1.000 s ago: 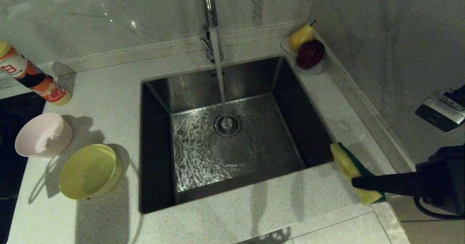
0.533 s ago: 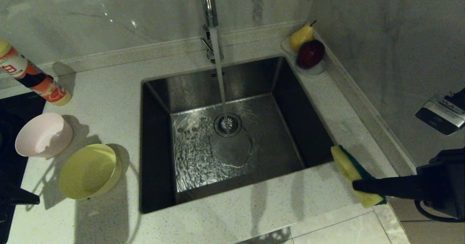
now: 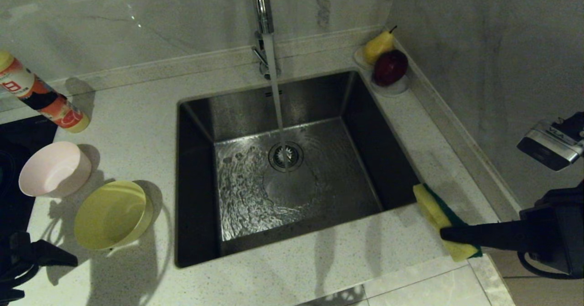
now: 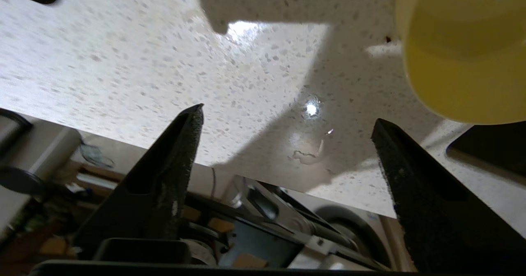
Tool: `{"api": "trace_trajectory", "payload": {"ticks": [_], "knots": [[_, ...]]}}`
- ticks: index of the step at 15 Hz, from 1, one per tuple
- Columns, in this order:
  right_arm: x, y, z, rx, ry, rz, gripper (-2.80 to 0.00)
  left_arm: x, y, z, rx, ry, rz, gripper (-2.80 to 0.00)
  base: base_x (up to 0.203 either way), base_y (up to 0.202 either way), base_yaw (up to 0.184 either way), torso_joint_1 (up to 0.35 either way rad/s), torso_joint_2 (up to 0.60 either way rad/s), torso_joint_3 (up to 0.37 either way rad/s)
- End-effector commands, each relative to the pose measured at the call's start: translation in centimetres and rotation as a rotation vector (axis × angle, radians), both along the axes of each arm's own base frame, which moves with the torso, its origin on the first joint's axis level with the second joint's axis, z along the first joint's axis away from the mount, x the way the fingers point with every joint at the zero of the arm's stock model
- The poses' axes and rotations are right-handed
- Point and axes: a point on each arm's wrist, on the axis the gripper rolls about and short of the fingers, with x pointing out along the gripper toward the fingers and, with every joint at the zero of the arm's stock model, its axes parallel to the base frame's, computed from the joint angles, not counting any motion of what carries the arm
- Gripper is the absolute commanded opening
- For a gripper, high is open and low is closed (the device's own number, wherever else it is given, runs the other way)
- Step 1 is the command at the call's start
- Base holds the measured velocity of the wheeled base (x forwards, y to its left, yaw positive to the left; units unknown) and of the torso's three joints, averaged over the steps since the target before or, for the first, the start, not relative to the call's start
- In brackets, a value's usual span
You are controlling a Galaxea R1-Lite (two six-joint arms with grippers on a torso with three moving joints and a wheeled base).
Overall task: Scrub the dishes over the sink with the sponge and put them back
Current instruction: Wash the bowl
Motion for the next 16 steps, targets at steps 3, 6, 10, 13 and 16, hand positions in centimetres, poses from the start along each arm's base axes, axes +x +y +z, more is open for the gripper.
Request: {"api": "trace_trajectory", "payload": {"ticks": [3, 6, 10, 13, 16], "knots": [[-0.1, 0.0, -0.1, 0.001, 0.007, 0.002, -2.8, 0.7, 0.3, -0.8, -0.072, 0.026, 0.01, 0.0, 0.0, 0.0, 0.0, 0.0, 0.0, 0.0], [-0.2, -0.1, -0.1, 0.002, 0.003, 0.0, -2.8, 1.0, 0.5, -1.5, -0.087, 0.009, 0.053, 0.0, 0.0, 0.0, 0.0, 0.0, 0.0, 0.0], [-0.2, -0.1, -0.2, 0.001, 0.007, 0.003, -2.8, 1.3, 0.5, -1.9, -0.1, 0.005, 0.07, 0.0, 0.0, 0.0, 0.0, 0.0, 0.0, 0.0], [-0.3, -0.1, -0.3, 0.0, 0.008, 0.002, -2.8, 1.6, 0.3, -2.0, -0.112, 0.013, 0.073, 0.0, 0.0, 0.0, 0.0, 0.0, 0.0, 0.0], [-0.3, -0.1, -0.3, -0.001, 0.009, 0.002, -2.8, 1.6, 0.4, -2.4, -0.121, 0.021, 0.077, 0.0, 0.0, 0.0, 0.0, 0.0, 0.0, 0.0]]}}
